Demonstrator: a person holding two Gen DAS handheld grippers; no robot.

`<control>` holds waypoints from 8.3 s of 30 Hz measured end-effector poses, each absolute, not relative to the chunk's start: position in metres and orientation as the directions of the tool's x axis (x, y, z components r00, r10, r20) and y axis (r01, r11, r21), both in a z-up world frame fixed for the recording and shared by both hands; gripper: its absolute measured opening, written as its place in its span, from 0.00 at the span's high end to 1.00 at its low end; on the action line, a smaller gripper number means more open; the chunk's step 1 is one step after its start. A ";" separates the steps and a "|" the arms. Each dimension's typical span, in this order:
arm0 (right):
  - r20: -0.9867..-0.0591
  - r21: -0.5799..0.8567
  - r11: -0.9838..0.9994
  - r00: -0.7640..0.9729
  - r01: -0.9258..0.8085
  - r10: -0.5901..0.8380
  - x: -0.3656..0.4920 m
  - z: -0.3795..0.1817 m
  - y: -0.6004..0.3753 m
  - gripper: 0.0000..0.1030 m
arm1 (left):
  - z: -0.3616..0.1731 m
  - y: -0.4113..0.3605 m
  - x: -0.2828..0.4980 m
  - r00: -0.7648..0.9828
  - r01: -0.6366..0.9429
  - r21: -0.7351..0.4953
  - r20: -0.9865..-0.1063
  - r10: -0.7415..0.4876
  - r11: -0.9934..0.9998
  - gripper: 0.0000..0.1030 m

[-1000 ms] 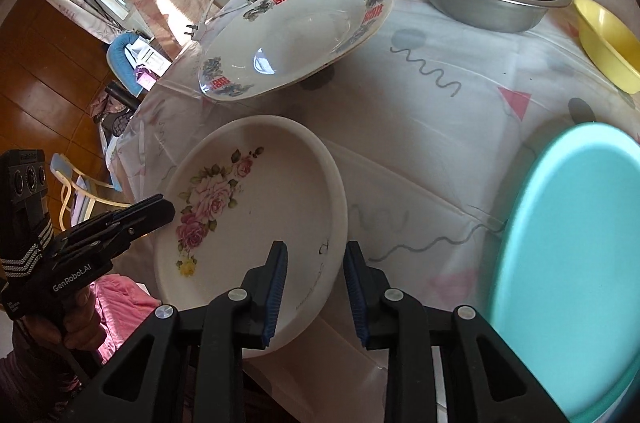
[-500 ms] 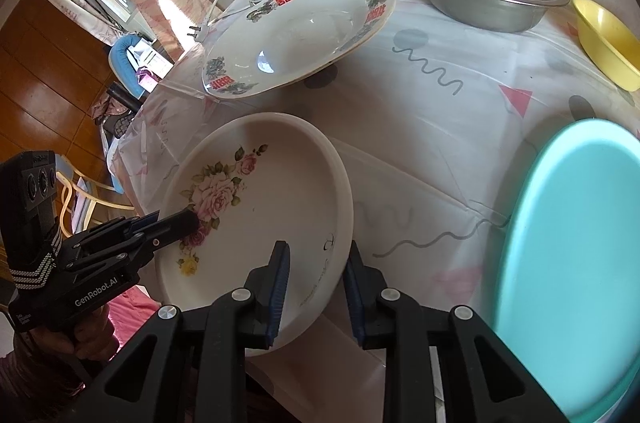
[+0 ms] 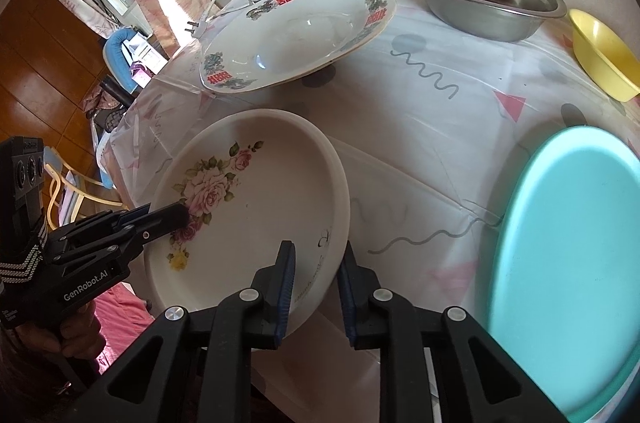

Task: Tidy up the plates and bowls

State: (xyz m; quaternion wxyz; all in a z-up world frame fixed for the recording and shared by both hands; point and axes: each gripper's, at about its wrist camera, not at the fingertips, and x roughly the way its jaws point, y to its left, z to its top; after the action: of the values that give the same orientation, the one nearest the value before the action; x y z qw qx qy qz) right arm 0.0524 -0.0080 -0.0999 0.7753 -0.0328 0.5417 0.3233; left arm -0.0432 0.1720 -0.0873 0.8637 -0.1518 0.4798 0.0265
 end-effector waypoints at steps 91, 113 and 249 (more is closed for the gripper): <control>-0.868 0.204 0.978 0.470 0.042 0.161 0.064 -0.069 -0.234 0.69 | -0.042 -0.026 0.061 0.543 0.198 -0.110 -0.815 -0.202 0.974 0.83; -0.828 0.264 0.964 0.502 -0.040 0.248 0.095 -0.037 -0.199 0.67 | -0.007 0.051 0.044 0.664 0.008 -0.098 -0.744 -0.079 0.995 0.83; -0.812 0.330 0.942 0.493 -0.056 0.313 0.071 -0.060 -0.256 0.74 | -0.027 -0.044 0.057 0.543 0.322 -0.184 -0.767 -0.341 0.929 0.73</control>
State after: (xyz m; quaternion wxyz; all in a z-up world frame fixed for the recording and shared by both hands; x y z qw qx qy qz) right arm 0.0711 -0.2555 -0.0598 0.8541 0.1308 0.4916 0.1081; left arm 0.0571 -0.0440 -0.0268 0.8784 -0.0107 0.4390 -0.1887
